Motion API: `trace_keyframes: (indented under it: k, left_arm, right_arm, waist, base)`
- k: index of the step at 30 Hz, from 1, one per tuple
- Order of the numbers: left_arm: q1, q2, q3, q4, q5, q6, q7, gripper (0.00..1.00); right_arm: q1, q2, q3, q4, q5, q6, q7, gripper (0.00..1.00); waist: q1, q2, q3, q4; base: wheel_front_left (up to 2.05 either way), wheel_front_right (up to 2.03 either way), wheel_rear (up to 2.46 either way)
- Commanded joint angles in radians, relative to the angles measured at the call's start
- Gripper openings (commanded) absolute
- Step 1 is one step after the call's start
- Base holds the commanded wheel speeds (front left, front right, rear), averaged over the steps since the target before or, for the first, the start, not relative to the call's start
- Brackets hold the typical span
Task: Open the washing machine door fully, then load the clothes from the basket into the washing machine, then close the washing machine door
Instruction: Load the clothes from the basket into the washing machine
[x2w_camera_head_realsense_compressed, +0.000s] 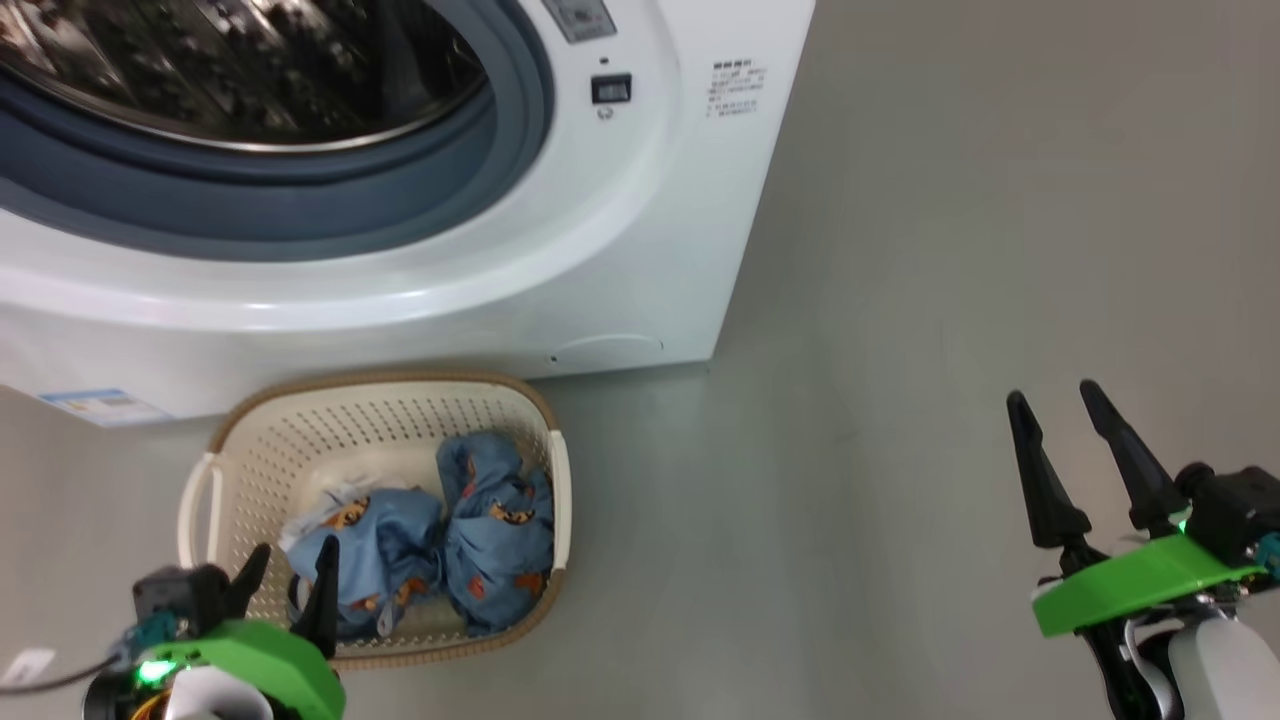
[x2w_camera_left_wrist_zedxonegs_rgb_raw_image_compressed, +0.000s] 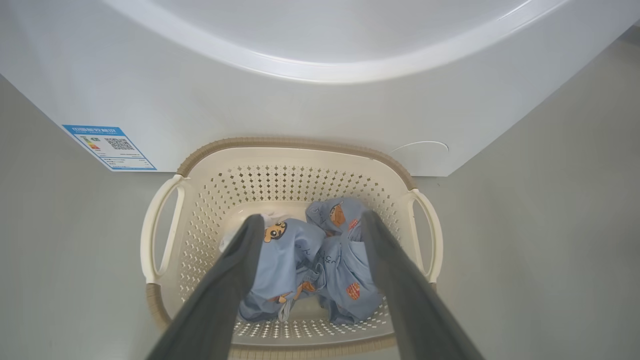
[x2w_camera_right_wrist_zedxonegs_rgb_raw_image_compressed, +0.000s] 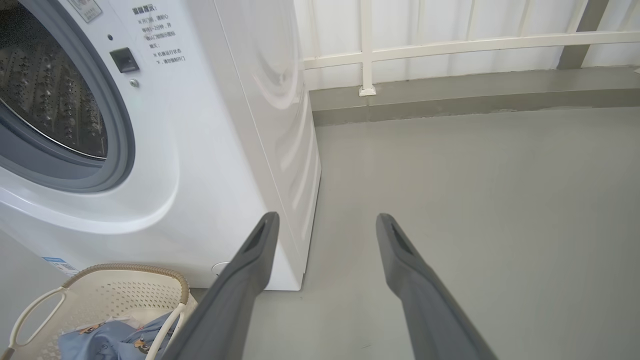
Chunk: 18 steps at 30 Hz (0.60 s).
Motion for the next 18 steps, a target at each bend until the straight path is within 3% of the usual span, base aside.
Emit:
trace_keyframes:
  k: [1, 18]
  left_arm:
    - [-0.05, 0.026, 0.02, 0.029, -0.007, -0.002, -0.006, 1.0]
    - [-0.387, 0.046, -0.133, 0.457, -0.052, -0.002, 0.0, 1.0]
  right_arm:
    - [-0.023, -0.007, 0.027, -0.027, 0.001, 0.003, -0.012, 1.0]
    - [-0.155, 0.027, 0.062, -0.049, -0.009, 0.003, -0.012, 1.0]
  waist:
    - [0.0, -0.0001, 0.052, -0.014]
    - [0.0, -0.0001, 0.267, -0.065]
  base:
    - [0.0, 0.0, 0.0]
    - [0.0, 0.0, 0.0]
